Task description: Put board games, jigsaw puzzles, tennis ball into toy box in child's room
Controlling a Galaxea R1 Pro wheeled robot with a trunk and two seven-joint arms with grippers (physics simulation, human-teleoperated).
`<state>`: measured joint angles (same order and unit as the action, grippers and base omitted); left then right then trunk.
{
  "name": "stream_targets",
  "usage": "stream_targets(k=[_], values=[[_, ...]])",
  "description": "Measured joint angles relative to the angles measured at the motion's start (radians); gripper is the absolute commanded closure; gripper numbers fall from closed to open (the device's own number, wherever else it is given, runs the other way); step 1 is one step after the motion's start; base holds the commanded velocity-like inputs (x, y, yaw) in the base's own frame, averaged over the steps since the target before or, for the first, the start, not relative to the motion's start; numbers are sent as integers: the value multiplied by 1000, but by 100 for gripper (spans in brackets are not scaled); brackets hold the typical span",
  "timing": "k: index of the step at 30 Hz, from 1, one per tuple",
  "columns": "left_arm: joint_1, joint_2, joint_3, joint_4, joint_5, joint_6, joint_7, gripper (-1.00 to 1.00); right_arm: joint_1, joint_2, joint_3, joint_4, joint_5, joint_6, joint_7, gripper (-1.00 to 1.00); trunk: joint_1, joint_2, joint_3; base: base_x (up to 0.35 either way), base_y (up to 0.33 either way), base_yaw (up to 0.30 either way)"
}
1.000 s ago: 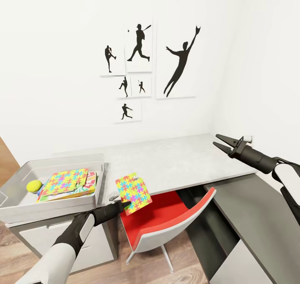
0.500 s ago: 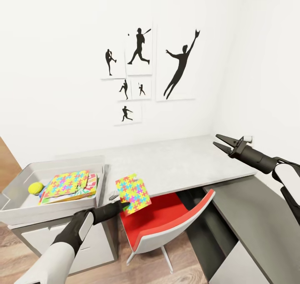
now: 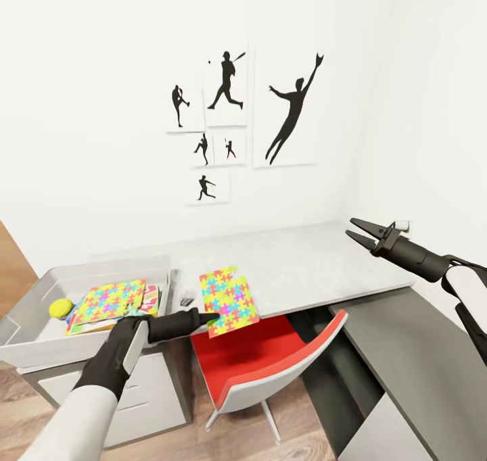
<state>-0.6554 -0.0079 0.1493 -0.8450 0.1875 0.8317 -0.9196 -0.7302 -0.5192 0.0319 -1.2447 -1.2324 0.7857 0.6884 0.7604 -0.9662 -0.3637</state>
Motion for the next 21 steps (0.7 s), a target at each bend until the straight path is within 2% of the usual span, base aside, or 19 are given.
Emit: stream_targets(k=[4,8,9,11,14,15,19,21], values=[[2,13,0,-33,1,45,-8,100,1,-1,-1,0,0,0,0,-100,-15,28,12,0,0,0],[2,21,-1,-75,6,123,-27,100,2,-1,-1,1,0,-2,0,-100,-31,56,25,0,0,0],[1,43,-1,-116,12,185,-67,100,6,-2,-13,0,0,-1,1,-100,-34,63,28,0,0,0],[1,66,-1,-135,7,200,-99,100,8,-2,-21,0,0,0,1,-100,-42,77,34,0,0,0],[1,91,-2,-146,6,208,-141,100,10,-4,-26,0,0,0,2,-100,-54,98,44,0,0,0],[1,104,-6,-151,7,212,-172,100,11,-4,-27,0,-1,0,2,-100,-57,105,47,0,0,0],[-1,142,-29,-156,4,211,-256,100,14,-5,-29,-2,-1,5,2,-100,-73,133,60,0,0,0],[-3,170,-50,-157,2,210,-307,100,14,-5,-30,-7,0,18,1,-100,-80,147,66,0,0,0]])
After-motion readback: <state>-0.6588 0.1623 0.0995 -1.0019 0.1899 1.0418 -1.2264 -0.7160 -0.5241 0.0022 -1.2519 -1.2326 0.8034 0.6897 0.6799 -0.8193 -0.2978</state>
